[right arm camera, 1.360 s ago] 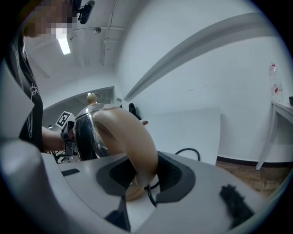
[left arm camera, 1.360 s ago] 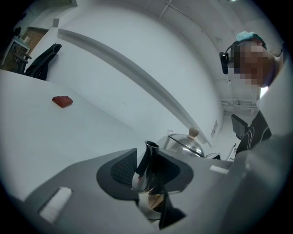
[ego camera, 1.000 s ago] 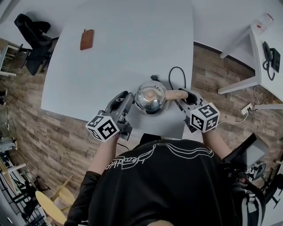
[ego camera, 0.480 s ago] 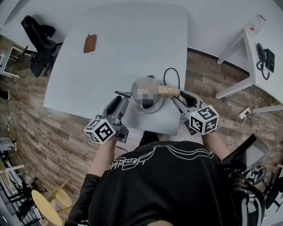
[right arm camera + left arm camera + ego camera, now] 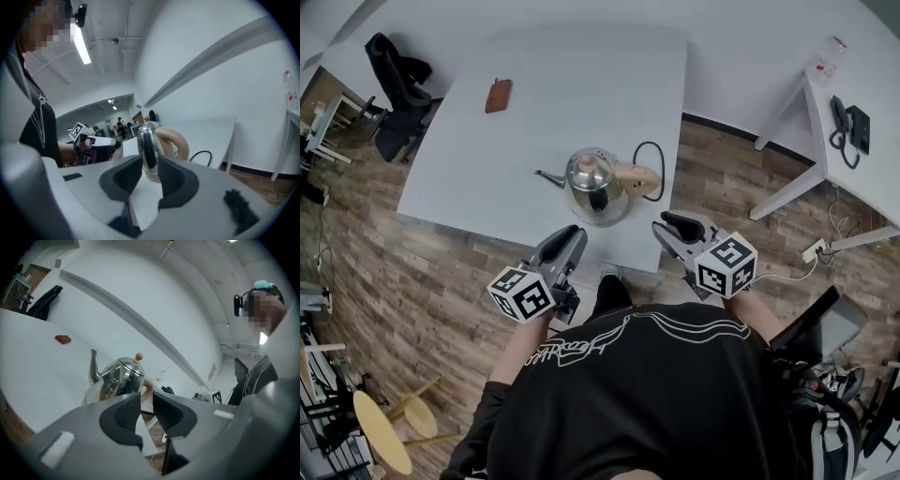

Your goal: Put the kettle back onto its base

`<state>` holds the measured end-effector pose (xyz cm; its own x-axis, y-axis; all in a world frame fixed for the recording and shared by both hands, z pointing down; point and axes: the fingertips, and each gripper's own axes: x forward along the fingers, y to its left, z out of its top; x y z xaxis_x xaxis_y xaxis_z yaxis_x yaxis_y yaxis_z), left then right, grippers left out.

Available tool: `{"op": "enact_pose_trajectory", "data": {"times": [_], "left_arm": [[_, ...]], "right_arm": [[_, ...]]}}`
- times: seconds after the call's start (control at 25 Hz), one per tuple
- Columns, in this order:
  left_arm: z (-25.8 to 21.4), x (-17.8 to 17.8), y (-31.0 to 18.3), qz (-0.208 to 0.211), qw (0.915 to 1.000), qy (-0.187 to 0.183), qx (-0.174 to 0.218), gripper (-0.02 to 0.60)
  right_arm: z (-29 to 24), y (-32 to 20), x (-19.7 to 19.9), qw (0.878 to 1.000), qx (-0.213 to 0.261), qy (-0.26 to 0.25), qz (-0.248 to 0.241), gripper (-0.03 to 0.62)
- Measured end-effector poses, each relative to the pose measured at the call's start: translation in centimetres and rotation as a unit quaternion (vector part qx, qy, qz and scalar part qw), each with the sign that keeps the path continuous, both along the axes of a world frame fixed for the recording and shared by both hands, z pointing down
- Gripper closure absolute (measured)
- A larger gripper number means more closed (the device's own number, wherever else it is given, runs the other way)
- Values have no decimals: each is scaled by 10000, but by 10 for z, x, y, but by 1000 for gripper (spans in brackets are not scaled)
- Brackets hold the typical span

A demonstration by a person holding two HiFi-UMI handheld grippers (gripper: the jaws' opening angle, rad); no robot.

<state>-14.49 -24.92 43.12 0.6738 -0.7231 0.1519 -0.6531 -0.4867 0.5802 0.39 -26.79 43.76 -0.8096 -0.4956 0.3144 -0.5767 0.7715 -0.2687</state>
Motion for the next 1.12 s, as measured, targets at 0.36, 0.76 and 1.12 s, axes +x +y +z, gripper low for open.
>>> {"op": "enact_pose_trajectory", "data": {"times": [0.36,0.76,1.12], "left_arm": [[-17,65,38,699,9972,-211,128,576],[-14,97,48,1069,9932,-452,16,577],[-10,114,64,1207,9915,-467,-106,577]], "right_arm": [[-11,48,4,9970,-235,-100,-734,588],[-14,73,9,9938,-341,-240,-1034,589],[-15,88,17,9934,-377,-268,-1051,589]]}}
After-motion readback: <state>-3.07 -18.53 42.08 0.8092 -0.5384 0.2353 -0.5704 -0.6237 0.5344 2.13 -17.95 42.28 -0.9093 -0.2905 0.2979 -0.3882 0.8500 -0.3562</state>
